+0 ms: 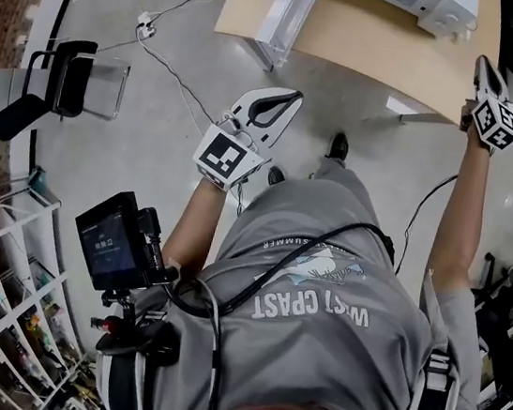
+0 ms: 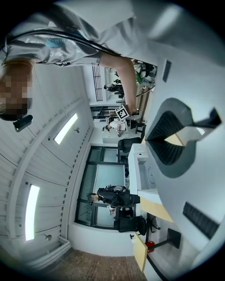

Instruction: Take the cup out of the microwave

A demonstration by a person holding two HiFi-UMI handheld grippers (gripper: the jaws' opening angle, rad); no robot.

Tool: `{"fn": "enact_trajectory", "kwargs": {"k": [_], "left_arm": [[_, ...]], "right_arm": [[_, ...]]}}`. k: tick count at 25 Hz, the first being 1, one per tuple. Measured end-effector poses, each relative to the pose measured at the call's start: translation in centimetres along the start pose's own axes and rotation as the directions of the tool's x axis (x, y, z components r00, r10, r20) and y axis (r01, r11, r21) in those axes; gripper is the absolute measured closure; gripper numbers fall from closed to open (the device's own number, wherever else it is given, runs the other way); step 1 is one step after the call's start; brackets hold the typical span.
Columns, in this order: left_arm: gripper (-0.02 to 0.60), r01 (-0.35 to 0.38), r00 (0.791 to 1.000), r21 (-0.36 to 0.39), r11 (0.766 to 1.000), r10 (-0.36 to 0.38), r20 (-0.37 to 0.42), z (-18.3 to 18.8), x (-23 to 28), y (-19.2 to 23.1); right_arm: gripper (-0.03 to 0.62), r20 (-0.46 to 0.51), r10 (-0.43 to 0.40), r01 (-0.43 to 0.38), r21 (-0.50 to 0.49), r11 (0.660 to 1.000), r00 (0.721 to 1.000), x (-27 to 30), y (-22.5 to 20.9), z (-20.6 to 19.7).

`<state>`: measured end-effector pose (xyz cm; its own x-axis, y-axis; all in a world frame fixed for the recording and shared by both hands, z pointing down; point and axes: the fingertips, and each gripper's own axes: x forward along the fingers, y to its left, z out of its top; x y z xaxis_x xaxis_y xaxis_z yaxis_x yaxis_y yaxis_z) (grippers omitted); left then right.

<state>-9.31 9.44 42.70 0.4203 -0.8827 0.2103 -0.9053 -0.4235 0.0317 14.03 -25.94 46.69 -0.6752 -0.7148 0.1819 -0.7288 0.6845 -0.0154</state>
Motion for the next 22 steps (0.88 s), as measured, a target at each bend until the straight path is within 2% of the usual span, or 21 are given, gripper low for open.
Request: {"fn": "enact_trajectory", "kwargs": {"k": [5,10,17,22], "left_arm": [[0.538,-0.01,0.999,0.011,1.0,0.01,0.04,0.2,-5.6,0.0],[0.538,-0.024,0.998,0.021,1.0,0.022,0.058,-0.1,-10.9,-0.5],[0.538,-0.031,0.997,0.028,0.999,0.029,0.068,-1.3,-15.3,-0.6],[0.538,-0.042,0.996,0.023,0.999,0.04,0.075,-2.0,-16.0,-0.1]], "right_arm": [[0.582,0.074,0.053,-0.051,-0.031,0.998,0.996,-4.9,8.2,4.4],[0.582,0.117,0.091,-0.084,-0.068,0.994,0.989,-10.0,15.3,7.1],[0.582,0.124,0.157,-0.142,-0.115,0.983,0.98,-15.3,23.0,7.7],[0.583,0.132,0.197,-0.179,-0.133,0.975,0.972,-17.4,25.8,7.8]]}}
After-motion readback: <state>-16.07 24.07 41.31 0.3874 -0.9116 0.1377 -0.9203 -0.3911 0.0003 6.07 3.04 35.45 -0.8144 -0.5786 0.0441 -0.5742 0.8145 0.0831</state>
